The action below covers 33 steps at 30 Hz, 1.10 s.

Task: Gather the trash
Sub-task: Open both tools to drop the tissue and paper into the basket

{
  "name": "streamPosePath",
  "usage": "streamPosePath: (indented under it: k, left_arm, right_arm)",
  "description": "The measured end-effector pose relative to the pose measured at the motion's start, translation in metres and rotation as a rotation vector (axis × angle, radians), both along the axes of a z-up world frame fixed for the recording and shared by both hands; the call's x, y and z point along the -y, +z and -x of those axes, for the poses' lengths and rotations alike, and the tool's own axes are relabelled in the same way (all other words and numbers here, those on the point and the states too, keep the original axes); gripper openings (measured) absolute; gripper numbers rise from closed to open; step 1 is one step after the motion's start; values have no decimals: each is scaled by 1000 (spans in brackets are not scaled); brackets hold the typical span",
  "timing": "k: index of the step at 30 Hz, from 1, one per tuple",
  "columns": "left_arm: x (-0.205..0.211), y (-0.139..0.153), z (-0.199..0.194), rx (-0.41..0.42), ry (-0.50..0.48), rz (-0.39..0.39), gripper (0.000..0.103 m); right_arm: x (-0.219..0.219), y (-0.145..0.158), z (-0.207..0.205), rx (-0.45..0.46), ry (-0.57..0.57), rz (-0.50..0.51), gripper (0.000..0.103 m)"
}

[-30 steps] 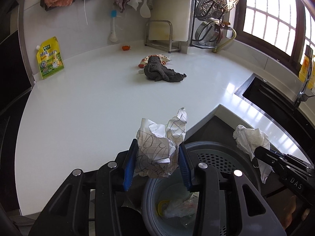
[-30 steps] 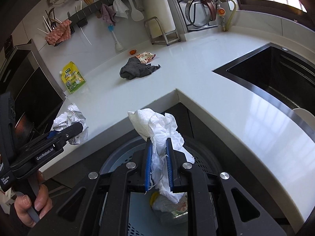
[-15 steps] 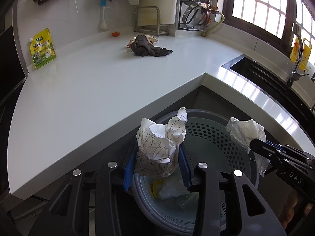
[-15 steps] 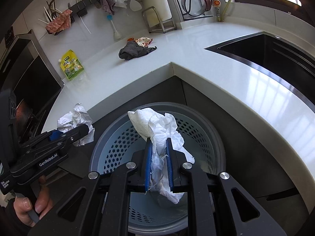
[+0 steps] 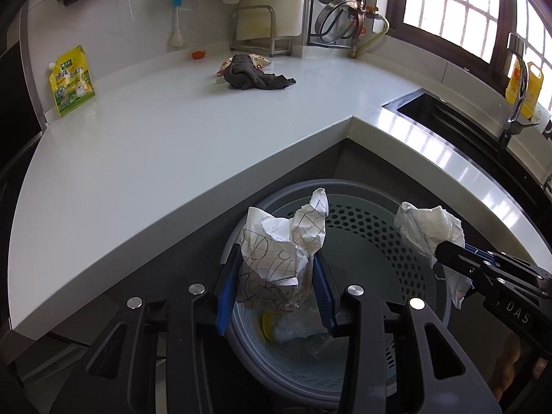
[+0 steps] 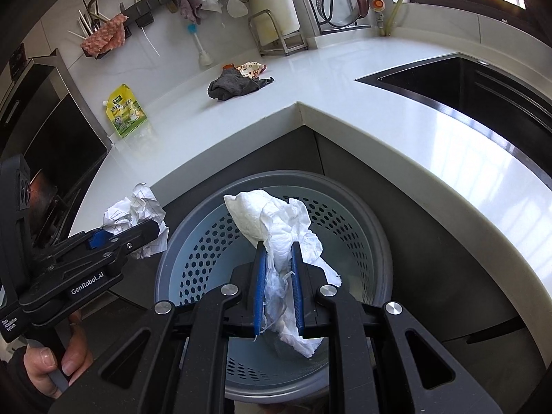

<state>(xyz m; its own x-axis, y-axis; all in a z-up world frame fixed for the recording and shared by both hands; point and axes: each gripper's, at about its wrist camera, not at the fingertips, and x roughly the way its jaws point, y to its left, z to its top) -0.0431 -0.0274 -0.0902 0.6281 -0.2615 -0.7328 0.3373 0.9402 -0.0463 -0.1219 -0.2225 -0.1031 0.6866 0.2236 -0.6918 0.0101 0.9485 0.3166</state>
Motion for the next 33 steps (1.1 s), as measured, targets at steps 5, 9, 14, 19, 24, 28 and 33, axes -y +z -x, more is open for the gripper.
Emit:
streamPosePath:
  k: [5,9,14,19,24,28,33]
  left_arm:
    - [1,-4,-4,-17,-2,2,39]
    - [2,-7,-6,-19,3,1,39]
    - [0,-11,-4,-29,7,3,39]
    - [2,-13,-5,-38,2,-1,41]
    - [2,-14,-5,-46,1,0,42]
    - [2,-14,-5,-48,2,0,42]
    - [2,-15,-5,-51,-1,1,44]
  right_arm:
    - [2,-3,-1,-6,-7,-7,14]
    - [3,-6,-1,-13,-15,-8,14]
    - [1,-8,1,-16,-16,10,14]
    - [-2,-10,1,-21,-17,23,14]
    - [-7,-12,-1,-26,-6,28,14]
    - [-10,-13,-2,-30,0,34,14]
    - [-11,-14,-2,-26,-2,35,17]
